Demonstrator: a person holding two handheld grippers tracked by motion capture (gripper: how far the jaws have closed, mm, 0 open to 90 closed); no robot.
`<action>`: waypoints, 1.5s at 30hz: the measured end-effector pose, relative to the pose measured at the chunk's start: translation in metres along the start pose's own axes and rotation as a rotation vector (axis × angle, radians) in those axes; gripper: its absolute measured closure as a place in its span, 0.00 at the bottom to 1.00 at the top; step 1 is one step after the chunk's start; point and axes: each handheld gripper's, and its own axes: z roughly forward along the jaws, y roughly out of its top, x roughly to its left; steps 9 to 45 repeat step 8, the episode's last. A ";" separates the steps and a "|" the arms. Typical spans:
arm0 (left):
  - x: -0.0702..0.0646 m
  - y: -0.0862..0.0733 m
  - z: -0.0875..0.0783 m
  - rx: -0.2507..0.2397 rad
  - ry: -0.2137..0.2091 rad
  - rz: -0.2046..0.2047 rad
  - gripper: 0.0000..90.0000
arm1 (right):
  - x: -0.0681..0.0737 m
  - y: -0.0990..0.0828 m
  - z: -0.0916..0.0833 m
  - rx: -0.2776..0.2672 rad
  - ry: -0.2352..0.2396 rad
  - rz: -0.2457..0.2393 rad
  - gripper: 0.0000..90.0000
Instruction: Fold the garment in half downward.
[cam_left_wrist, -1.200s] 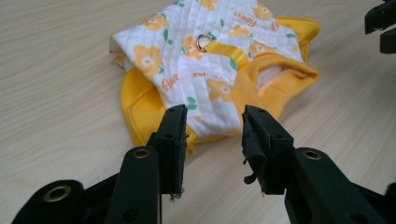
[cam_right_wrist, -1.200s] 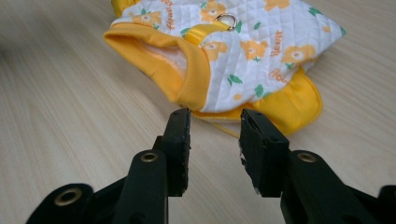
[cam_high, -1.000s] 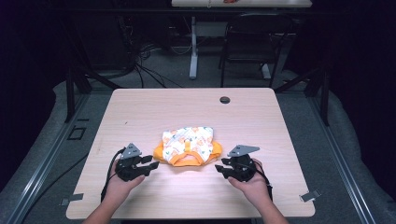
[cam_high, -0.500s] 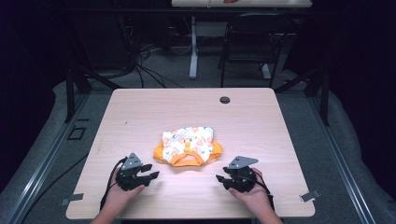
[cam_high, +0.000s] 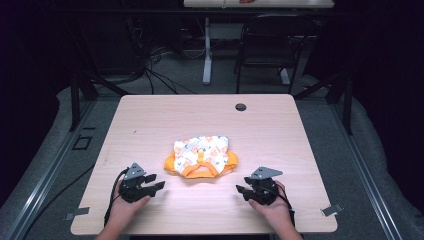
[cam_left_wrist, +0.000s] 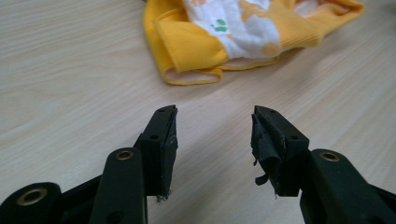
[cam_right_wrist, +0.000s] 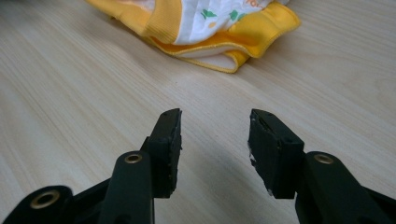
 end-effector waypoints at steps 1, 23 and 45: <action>0.001 0.000 0.000 -0.002 0.009 -0.001 0.56 | 0.000 0.000 0.000 0.001 -0.005 -0.005 0.59; 0.004 0.000 -0.001 -0.004 0.013 -0.001 0.54 | 0.003 0.000 0.004 0.003 -0.011 -0.011 0.59; 0.004 0.000 -0.001 -0.004 0.013 -0.001 0.54 | 0.003 0.000 0.004 0.003 -0.011 -0.011 0.59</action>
